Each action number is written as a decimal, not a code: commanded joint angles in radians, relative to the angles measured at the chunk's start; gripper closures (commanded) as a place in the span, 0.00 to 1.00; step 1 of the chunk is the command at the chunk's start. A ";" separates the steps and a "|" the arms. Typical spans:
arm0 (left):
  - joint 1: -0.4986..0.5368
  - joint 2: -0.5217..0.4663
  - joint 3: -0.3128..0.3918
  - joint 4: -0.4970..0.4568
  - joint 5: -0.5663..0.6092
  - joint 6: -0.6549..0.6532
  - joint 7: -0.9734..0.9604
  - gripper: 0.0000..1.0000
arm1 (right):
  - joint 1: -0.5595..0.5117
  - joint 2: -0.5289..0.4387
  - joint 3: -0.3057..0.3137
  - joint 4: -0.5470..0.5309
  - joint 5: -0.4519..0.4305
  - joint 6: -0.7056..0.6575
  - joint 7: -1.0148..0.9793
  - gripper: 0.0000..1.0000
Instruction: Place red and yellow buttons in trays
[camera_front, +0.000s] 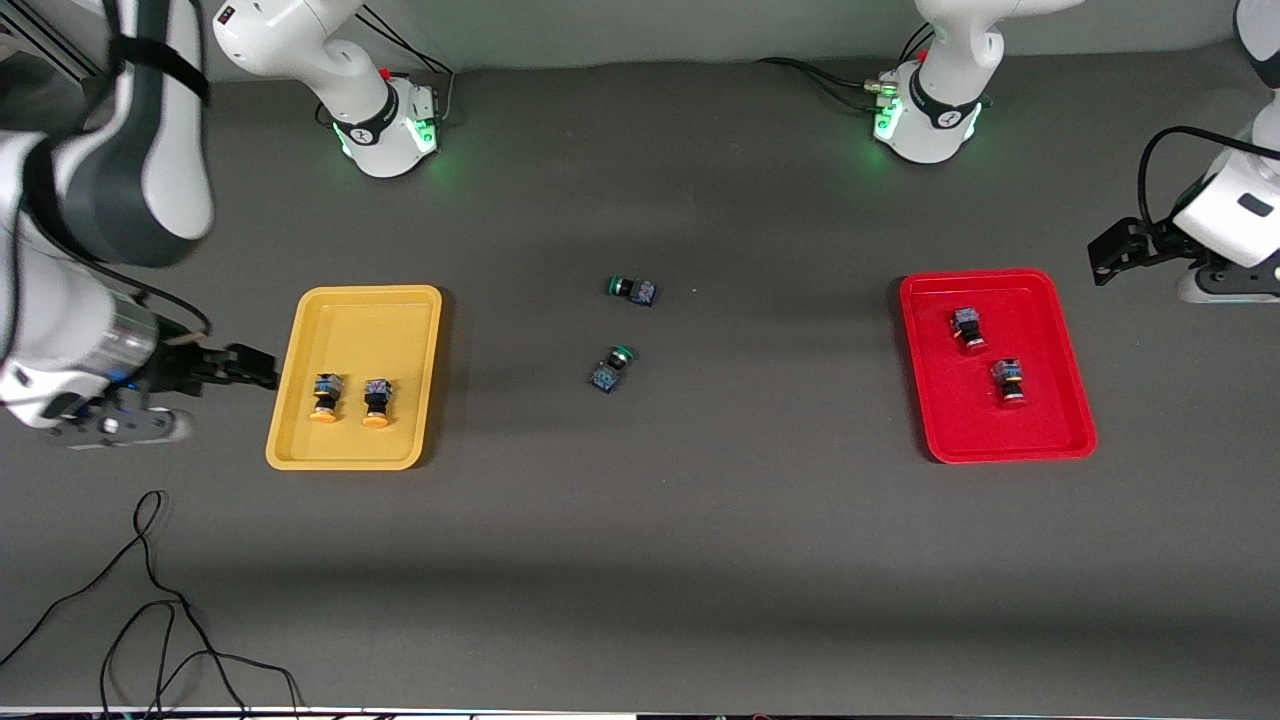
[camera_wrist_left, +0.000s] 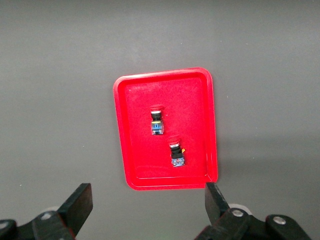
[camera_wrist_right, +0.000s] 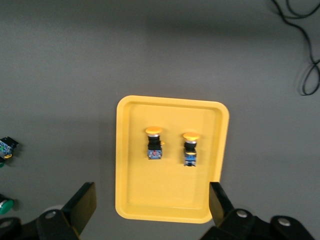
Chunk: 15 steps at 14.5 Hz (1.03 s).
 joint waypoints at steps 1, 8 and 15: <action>0.024 -0.007 -0.017 0.002 -0.006 -0.009 -0.008 0.00 | -0.172 -0.106 0.183 -0.019 -0.083 -0.012 0.034 0.00; 0.022 0.063 -0.018 0.087 -0.005 -0.055 -0.005 0.00 | -0.623 -0.250 0.617 -0.109 -0.154 -0.003 0.096 0.00; 0.025 0.079 -0.018 0.092 -0.005 -0.068 0.006 0.00 | -0.826 -0.307 0.817 -0.165 -0.174 0.005 0.121 0.00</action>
